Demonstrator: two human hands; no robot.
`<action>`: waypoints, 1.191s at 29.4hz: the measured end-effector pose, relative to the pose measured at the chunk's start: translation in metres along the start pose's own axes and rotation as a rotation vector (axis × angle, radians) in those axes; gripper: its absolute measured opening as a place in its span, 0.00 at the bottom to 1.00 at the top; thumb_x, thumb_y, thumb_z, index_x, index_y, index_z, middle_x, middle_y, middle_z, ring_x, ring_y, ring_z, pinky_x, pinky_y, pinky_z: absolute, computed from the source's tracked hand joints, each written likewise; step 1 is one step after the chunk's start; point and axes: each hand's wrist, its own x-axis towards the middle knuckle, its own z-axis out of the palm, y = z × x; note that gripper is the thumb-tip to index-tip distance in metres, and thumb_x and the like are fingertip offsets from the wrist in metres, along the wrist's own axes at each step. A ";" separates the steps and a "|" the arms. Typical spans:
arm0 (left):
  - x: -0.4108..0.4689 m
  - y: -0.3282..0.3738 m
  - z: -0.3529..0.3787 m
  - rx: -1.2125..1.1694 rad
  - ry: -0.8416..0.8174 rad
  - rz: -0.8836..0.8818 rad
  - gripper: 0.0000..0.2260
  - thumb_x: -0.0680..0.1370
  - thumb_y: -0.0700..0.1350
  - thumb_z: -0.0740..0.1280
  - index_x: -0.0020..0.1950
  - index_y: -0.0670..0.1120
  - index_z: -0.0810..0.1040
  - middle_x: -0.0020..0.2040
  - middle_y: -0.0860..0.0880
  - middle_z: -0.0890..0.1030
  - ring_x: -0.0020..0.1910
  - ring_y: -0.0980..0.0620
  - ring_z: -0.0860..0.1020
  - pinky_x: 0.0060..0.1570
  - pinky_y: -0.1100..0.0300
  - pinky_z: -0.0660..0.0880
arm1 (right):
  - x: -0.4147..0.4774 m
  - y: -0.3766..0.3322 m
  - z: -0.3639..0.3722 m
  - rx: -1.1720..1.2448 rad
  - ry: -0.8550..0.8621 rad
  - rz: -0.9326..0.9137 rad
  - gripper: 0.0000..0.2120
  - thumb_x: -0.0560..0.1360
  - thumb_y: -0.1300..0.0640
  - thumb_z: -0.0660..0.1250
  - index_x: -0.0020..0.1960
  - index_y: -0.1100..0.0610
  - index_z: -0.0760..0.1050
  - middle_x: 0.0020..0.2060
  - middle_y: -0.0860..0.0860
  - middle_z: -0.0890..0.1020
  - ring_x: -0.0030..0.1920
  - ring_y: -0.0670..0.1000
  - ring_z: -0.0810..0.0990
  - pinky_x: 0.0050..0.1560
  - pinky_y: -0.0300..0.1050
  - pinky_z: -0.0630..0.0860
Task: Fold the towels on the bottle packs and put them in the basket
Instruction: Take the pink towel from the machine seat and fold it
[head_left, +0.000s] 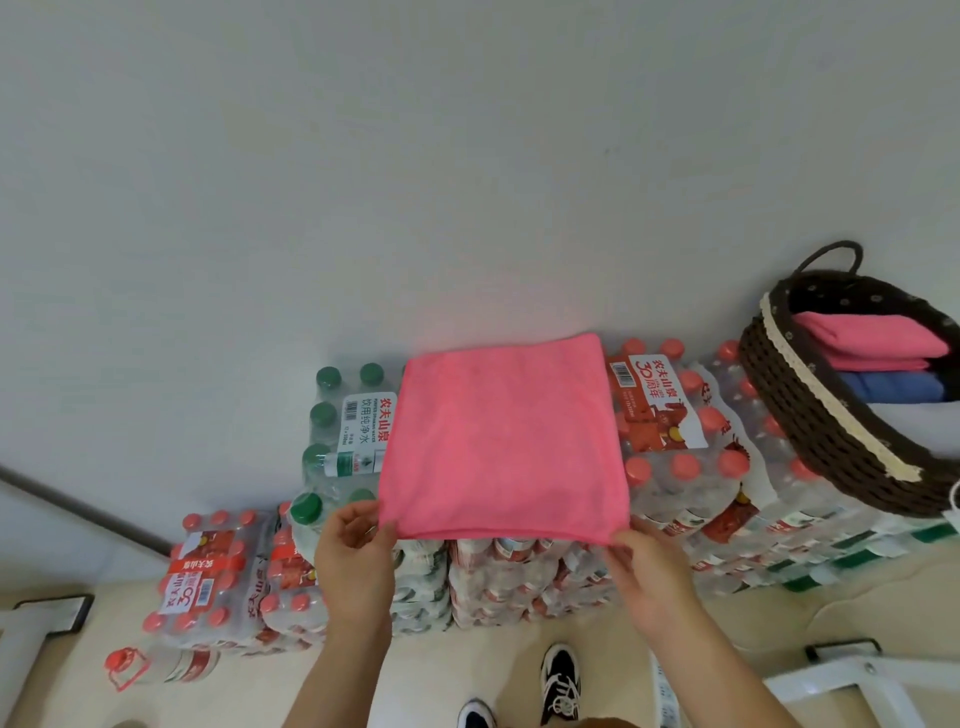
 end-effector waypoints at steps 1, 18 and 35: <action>0.000 -0.001 0.000 -0.025 0.004 -0.034 0.12 0.74 0.28 0.65 0.47 0.44 0.76 0.43 0.44 0.80 0.41 0.48 0.77 0.41 0.58 0.75 | -0.002 -0.001 0.000 0.029 -0.011 0.069 0.09 0.76 0.71 0.61 0.53 0.65 0.75 0.44 0.59 0.80 0.48 0.56 0.79 0.53 0.48 0.76; 0.001 -0.006 -0.010 -0.266 -0.123 -0.193 0.07 0.76 0.30 0.65 0.49 0.39 0.80 0.43 0.42 0.81 0.37 0.49 0.77 0.41 0.63 0.81 | -0.024 -0.010 0.014 0.427 -0.058 0.143 0.07 0.82 0.63 0.56 0.57 0.63 0.71 0.50 0.62 0.77 0.48 0.60 0.78 0.34 0.53 0.83; -0.004 -0.005 -0.020 -0.464 -0.450 -0.448 0.29 0.51 0.34 0.82 0.52 0.40 0.84 0.43 0.45 0.84 0.38 0.54 0.82 0.40 0.64 0.80 | -0.035 -0.029 0.017 0.502 -0.066 0.160 0.03 0.77 0.68 0.63 0.46 0.62 0.74 0.40 0.56 0.76 0.41 0.49 0.75 0.29 0.37 0.79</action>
